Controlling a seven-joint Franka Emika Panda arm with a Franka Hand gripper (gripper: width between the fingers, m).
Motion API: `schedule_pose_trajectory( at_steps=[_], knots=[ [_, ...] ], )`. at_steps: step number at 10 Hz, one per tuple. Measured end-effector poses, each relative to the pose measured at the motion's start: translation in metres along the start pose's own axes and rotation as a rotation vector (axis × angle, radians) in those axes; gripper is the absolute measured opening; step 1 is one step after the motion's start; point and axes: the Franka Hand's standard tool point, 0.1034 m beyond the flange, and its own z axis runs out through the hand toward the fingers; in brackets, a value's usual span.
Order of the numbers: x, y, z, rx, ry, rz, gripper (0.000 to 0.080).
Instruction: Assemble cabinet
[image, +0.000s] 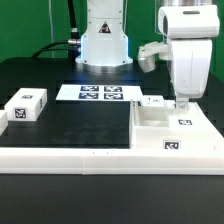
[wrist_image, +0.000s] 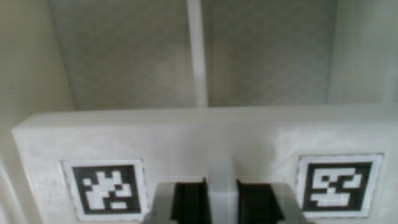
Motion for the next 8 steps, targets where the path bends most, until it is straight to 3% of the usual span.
schedule_pose_trajectory(
  at_steps=[4,5,6,8],
  knots=[
    [-0.0009,0.0001,0.0002,0.0,0.0,0.002,0.0069],
    [-0.0009,-0.0001,0.0003,0.0,0.0,0.002,0.0238],
    [-0.001,-0.0001,0.0003,0.0,0.0,0.002,0.0238],
    [-0.001,-0.0002,0.0004,0.0,0.0,0.002,0.0583]
  ],
)
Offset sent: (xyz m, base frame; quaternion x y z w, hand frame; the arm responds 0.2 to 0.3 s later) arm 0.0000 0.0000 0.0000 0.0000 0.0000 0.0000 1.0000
